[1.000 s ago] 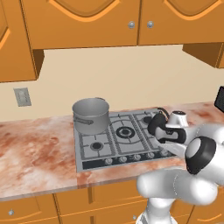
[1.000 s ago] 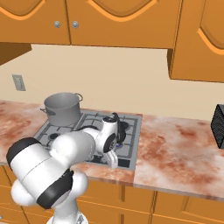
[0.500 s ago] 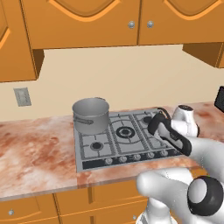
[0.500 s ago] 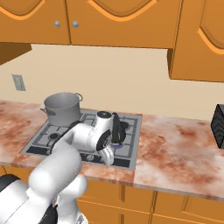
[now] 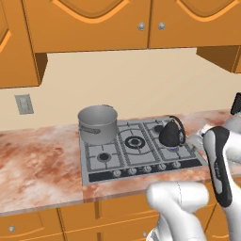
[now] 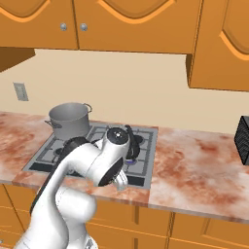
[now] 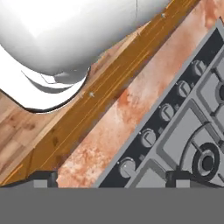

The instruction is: Pick the kettle from the counter and place it on a stove burner. Then turn the burner on.

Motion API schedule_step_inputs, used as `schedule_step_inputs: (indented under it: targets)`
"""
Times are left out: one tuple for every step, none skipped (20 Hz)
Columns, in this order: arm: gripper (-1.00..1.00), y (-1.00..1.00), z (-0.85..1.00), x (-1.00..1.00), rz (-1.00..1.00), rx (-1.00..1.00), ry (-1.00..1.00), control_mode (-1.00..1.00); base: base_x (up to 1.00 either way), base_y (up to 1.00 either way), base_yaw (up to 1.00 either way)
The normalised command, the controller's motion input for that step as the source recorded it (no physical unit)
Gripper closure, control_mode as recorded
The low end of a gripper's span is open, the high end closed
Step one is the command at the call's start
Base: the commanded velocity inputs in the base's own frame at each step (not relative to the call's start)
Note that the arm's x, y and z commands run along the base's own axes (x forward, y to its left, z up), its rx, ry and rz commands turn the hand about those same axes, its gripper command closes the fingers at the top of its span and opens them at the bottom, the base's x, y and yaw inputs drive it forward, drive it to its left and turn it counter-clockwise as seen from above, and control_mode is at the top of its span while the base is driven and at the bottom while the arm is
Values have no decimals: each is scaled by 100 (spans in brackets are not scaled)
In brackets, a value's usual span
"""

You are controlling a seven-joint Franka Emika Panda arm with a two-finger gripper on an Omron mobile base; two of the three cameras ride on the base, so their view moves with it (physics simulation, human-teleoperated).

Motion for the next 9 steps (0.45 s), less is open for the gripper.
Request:
schedule_step_inputs:
  targets:
    - [-100,-26,69,-100,6,11,-31,-100,0,0,0]
    - [-100,-28,56,-100,5,10,-34,-100,0,0,0]
    - [-100,-28,56,-100,5,8,-36,-100,0,0,0]
    - [-100,-29,57,-100,1,7,-41,-100,0,0,0]
    - [-100,-29,57,-100,0,7,-43,-100,0,0,0]
    - [-100,-18,64,-100,0,4,-47,-100,0,0,0]
    - [-100,-1,79,-100,0,4,-46,-100,0,0,0]
    - [-100,0,88,-100,0,3,-41,-100,0,0,0]
    - [-100,4,92,-100,0,0,-33,-100,0,0,0]
